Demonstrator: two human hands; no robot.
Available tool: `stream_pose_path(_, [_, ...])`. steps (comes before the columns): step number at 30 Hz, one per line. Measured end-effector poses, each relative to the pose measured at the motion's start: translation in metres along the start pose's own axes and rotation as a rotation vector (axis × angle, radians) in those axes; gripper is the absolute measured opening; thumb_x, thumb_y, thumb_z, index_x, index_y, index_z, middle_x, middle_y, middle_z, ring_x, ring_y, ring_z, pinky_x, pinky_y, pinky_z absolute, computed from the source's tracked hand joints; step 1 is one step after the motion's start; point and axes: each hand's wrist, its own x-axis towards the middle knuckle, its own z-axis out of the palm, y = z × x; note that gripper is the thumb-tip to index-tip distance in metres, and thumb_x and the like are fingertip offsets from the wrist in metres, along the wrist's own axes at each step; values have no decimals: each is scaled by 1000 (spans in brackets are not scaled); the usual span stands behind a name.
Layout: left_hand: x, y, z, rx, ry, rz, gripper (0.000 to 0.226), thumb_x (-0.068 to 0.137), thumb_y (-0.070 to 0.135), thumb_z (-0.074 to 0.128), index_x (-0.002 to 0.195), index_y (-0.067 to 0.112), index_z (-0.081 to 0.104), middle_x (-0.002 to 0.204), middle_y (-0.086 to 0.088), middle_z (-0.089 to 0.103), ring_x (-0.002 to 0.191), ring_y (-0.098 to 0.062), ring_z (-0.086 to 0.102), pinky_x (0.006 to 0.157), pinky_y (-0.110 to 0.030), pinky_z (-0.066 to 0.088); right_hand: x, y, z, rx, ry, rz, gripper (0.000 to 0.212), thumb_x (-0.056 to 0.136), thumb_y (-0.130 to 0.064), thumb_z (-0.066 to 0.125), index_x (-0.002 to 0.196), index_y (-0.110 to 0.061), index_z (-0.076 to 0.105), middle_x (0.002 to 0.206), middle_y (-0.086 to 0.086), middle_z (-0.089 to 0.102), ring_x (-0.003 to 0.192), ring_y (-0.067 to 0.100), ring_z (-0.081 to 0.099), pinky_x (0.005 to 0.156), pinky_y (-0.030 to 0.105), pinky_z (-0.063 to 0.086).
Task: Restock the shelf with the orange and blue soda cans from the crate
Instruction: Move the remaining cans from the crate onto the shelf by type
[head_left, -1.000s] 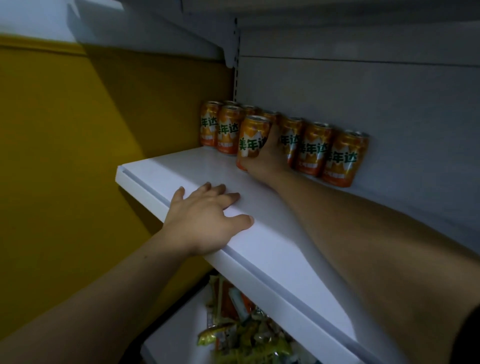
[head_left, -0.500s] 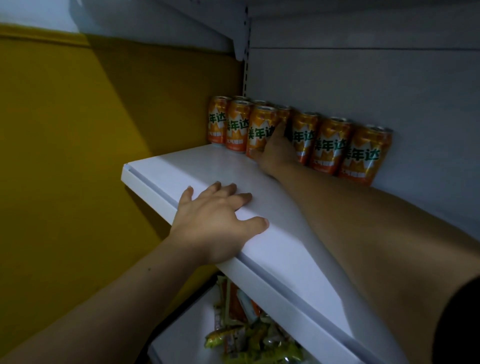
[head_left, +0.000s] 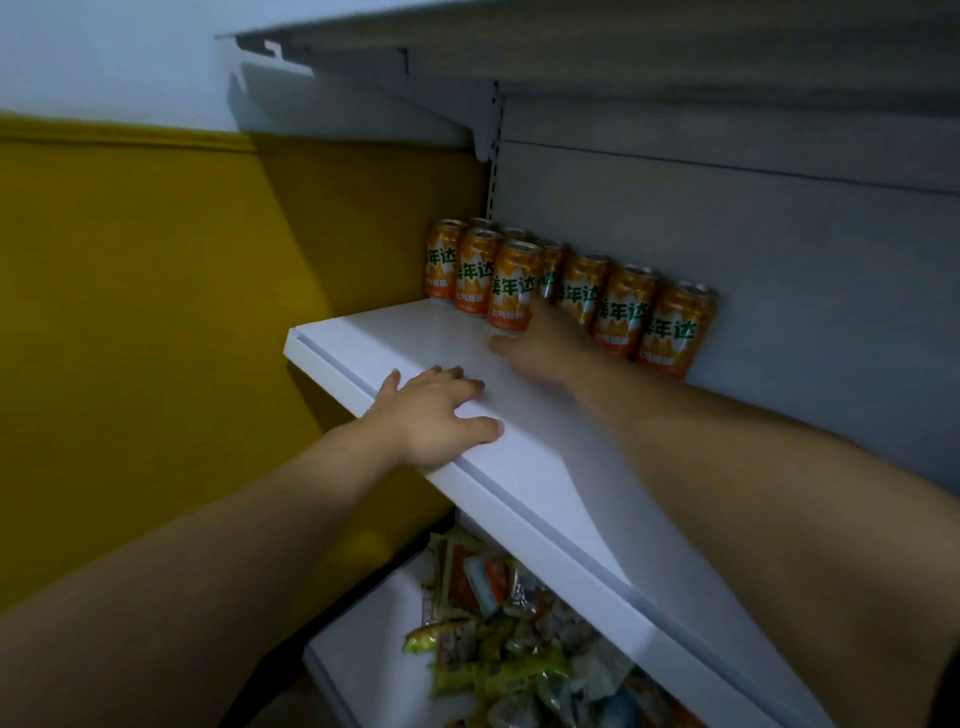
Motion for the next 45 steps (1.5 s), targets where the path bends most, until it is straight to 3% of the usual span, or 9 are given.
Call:
stream_pose_path(4, [-50, -2, -7, 7, 2, -38, 75, 84, 67, 44, 148, 31, 27, 159, 3, 17, 146, -17, 11, 116, -52, 10, -51, -20, -19, -82, -100, -74, 68, 83, -52, 62, 140, -20, 43, 134, 4, 53, 115, 23, 55, 85, 30, 47])
stream_pose_path(11, [-185, -29, -4, -131, 34, -223, 77, 83, 57, 59, 148, 29, 29, 159, -1, 18, 146, -19, 15, 117, -42, 18, -156, -105, -10, -173, -215, -225, 78, 90, -56, 55, 147, -9, 31, 149, 12, 40, 129, 31, 45, 100, 39, 42])
stream_pose_path(14, [-251, -55, 4, -105, 30, -333, 78, 84, 55, 60, 148, 25, 29, 159, -4, 18, 146, -19, 16, 117, -37, 19, -198, -143, 19, -152, -291, -314, 77, 88, -58, 56, 145, -11, 34, 142, 13, 48, 120, 31, 52, 90, 37, 46])
stream_pose_path(26, [-495, -168, 100, -412, -92, -915, 78, 86, 52, 60, 149, 22, 27, 156, 0, 24, 136, -23, 37, 107, -37, 38, -357, -239, 200, -241, -816, -585, 83, 94, -56, 48, 155, -12, 13, 161, 7, 18, 143, 31, 28, 111, 38, 35])
stream_pose_path(31, [-515, -212, 152, -517, -124, -1051, 71, 90, 46, 58, 148, 19, 27, 152, -4, 32, 130, -24, 44, 96, -32, 41, -371, -236, 282, -277, -1036, -540, 78, 96, -53, 48, 155, -18, 10, 146, 13, 43, 102, 28, 60, 78, 39, 52])
stream_pose_path(34, [-514, -246, 187, -671, -104, -1106, 33, 91, 33, 59, 122, 23, 55, 117, -3, 62, 94, -17, 61, 69, -21, 47, -365, -232, 334, -286, -1102, -549, 78, 96, -52, 48, 155, -18, 11, 155, 11, 29, 119, 30, 53, 88, 38, 49])
stream_pose_path(36, [-508, -265, 207, -789, -96, -1118, 15, 93, 21, 59, 106, 26, 55, 93, 7, 59, 75, -3, 53, 54, -8, 39, -361, -230, 374, -284, -1153, -547, 78, 95, -52, 49, 154, -15, 14, 150, 14, 35, 113, 30, 53, 80, 34, 49])
stream_pose_path(42, [-492, -333, 269, -923, -90, -1149, 24, 91, 14, 60, 108, 28, 52, 95, 11, 56, 87, -6, 55, 70, -10, 41, -364, -230, 493, -330, -1239, -519, 75, 94, -52, 51, 150, -11, 24, 147, 14, 38, 120, 31, 51, 98, 40, 46])
stream_pose_path(45, [-484, -370, 300, -978, -105, -1173, 24, 90, 11, 60, 93, 31, 49, 87, 14, 53, 78, 0, 52, 61, -5, 38, -365, -220, 551, -279, -1285, -480, 59, 92, -45, 58, 140, -13, 41, 137, 13, 49, 118, 30, 52, 96, 35, 44])
